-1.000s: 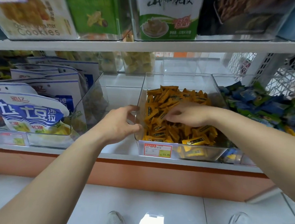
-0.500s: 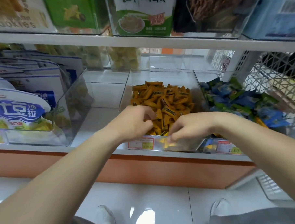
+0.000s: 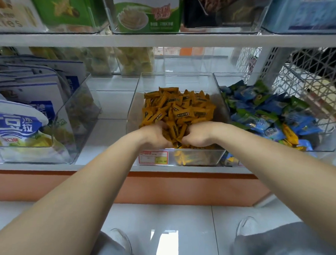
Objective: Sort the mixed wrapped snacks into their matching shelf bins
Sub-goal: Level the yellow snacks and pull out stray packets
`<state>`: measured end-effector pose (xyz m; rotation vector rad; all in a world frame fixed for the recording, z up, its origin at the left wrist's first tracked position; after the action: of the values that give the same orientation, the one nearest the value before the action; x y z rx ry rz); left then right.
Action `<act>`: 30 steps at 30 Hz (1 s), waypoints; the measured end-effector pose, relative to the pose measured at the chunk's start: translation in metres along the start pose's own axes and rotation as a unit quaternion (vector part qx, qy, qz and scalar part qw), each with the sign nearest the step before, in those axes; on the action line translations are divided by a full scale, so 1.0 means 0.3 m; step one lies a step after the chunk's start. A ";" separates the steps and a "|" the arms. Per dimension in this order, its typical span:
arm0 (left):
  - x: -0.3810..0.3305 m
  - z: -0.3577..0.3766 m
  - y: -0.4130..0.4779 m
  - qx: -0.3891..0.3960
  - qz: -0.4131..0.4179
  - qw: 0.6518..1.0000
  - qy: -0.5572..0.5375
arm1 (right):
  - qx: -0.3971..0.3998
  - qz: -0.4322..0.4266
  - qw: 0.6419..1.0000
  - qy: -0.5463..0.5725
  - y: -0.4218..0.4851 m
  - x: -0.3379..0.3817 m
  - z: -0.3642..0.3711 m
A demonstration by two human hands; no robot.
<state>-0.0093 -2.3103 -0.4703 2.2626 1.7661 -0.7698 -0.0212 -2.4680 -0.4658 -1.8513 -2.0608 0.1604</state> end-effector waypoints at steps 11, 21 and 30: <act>0.008 0.017 0.035 0.073 -0.040 0.996 -0.023 | 0.056 0.017 0.992 0.109 -0.009 0.017 0.051; 0.029 0.017 0.039 0.134 -0.113 0.970 -0.166 | 0.006 0.137 0.901 0.412 -0.007 -0.035 0.060; 0.054 0.008 0.054 0.048 -0.167 0.879 -0.444 | 0.017 0.157 0.777 0.609 0.030 -0.034 0.029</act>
<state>0.0081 -2.3021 -0.4834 1.2415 1.6185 -1.6447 -0.0151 -2.4753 -0.4787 -1.5283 -0.8216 -0.7317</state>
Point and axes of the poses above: each hand's wrist, its own y-axis towards the middle knuckle, its own z-axis out of the palm, x = y × z, the point moved 2 cm from there along y, towards the middle knuckle, and after that the axes turned 11 degrees about -x, right-handed, at the moved point
